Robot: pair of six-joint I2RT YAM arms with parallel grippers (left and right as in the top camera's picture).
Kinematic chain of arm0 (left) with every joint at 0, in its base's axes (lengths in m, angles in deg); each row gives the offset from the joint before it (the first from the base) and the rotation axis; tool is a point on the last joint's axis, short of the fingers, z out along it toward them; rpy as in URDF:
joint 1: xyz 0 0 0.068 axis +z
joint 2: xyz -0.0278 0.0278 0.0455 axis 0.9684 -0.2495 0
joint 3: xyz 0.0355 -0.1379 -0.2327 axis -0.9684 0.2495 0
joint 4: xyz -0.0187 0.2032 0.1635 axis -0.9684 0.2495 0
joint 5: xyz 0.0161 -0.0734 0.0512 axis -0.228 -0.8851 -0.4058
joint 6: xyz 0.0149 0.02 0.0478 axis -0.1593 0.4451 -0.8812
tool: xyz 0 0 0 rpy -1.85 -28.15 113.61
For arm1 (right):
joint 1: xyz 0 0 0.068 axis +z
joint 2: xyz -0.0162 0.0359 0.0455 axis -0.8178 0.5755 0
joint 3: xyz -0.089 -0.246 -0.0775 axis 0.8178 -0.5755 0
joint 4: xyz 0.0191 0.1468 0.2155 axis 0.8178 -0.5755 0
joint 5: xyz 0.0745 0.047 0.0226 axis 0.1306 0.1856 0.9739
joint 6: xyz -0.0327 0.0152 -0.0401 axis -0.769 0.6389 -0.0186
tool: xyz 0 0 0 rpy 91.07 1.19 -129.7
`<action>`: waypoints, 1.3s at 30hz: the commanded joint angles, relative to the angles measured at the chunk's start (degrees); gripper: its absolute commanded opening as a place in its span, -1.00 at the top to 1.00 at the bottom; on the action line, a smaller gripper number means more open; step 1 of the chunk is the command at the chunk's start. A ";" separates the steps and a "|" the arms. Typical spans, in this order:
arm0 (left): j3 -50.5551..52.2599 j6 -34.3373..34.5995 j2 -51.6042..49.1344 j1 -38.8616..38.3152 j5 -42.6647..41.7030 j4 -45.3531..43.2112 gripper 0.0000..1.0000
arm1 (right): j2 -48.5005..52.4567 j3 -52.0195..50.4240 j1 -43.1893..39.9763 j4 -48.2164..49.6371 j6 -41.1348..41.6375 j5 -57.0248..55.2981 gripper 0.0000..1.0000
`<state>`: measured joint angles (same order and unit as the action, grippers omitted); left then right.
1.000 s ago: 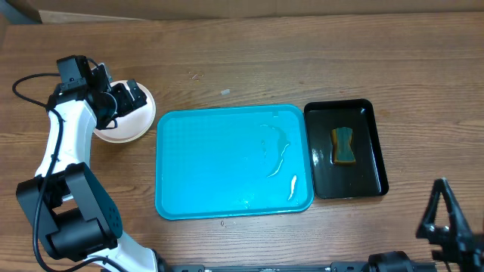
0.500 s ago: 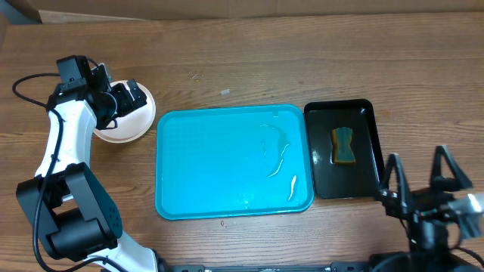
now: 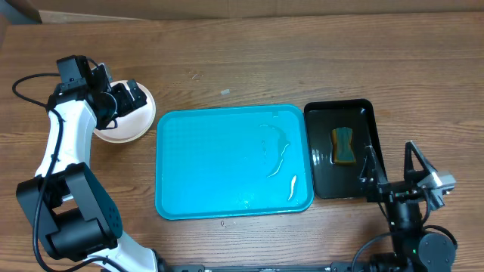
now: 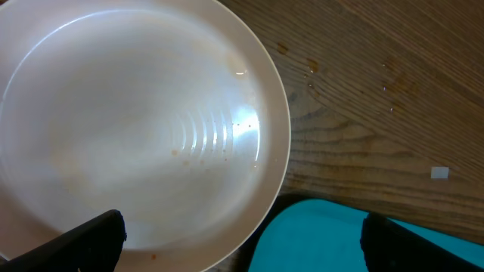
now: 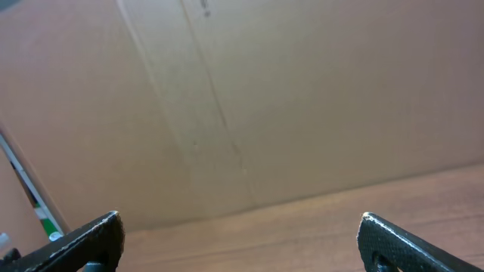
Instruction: Clean dirty plates on tray and stack at the side
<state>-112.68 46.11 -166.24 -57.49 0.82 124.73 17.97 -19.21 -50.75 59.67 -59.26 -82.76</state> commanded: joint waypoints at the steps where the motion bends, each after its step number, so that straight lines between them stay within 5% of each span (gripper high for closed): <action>1: 0.15 -0.92 0.04 -0.09 -0.26 -0.20 -1.00 | -0.68 -2.51 -0.35 1.31 0.28 -0.50 -1.00; 10: 0.15 -0.92 0.04 -0.09 -0.26 -0.20 -1.00 | -0.72 -8.28 -0.35 3.54 -0.48 -0.52 -1.00; 22: 0.15 -0.92 0.04 -0.09 -0.26 -0.20 -1.00 | -0.72 -8.20 -0.35 -5.79 -19.12 4.04 -1.00; 39: 0.15 -0.92 0.04 -0.09 -0.26 -0.20 -1.00 | -0.72 -8.20 -0.35 -5.33 -25.70 8.09 -1.00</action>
<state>-112.68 46.11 -166.24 -57.49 0.82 124.73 17.92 -26.80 -50.75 54.09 -83.78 -75.18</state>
